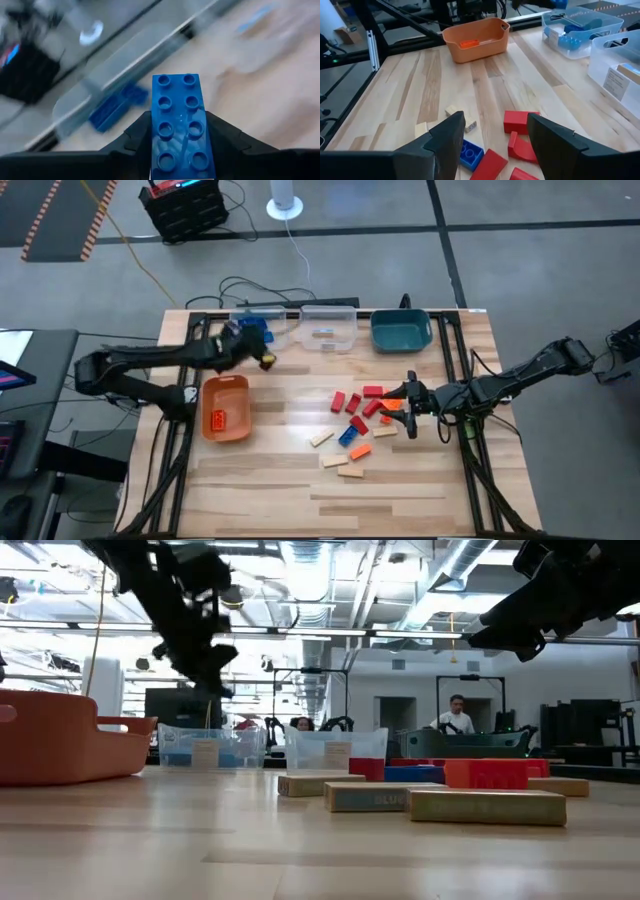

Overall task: Sort blocks
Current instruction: Put the blue game piece into the left transparent bin, then put the red block into the blue bin

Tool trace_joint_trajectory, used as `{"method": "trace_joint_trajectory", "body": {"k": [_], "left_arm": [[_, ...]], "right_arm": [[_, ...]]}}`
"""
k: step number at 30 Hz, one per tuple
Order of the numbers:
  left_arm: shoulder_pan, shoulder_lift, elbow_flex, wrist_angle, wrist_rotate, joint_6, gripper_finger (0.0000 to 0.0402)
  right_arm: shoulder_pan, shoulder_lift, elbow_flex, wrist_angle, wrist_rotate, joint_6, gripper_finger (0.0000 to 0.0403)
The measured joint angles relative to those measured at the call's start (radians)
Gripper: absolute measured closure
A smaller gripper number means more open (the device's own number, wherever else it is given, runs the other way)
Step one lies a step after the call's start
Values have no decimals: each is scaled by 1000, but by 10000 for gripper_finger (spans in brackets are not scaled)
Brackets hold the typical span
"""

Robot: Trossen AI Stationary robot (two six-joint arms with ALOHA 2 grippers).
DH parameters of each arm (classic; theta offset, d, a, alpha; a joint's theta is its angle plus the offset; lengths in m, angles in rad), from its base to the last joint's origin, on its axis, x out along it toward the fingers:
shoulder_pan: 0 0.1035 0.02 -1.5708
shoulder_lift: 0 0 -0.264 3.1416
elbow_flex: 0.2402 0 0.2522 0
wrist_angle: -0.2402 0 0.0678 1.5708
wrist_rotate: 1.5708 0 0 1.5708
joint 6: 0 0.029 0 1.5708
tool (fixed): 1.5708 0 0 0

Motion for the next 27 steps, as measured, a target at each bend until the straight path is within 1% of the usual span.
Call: {"method": "trace_joint_trajectory", "body": {"k": [3,6,9,11,12,13,17,19,20,23,25,27], "left_arm": [[128,28,-1,-10,79,16,272],[233,93,-1,2,152,38,272],[297,166,-1,4,202,49,272],[313,204,-2,4,206,55,272],[316,218,-2,11,204,59,269],[316,226,-1,24,203,66,257],[306,230,2,44,205,92,157],[296,214,15,30,207,93,117],[288,202,25,28,207,95,103],[237,147,46,33,206,107,89],[185,111,59,41,202,111,92],[124,75,65,41,192,111,102]], "right_arm": [[0,0,0,1,0,0,153],[0,0,0,0,0,0,153],[0,0,0,-11,1,1,153],[0,0,0,-21,1,4,153],[0,0,0,-27,1,4,153],[0,0,0,-35,1,4,153],[1,5,0,-60,2,1,153],[3,19,0,-61,2,6,153],[2,32,0,-61,2,8,153],[2,82,0,-61,2,8,153],[-2,126,9,-74,2,1,153],[-14,182,47,-107,1,0,154]]}}
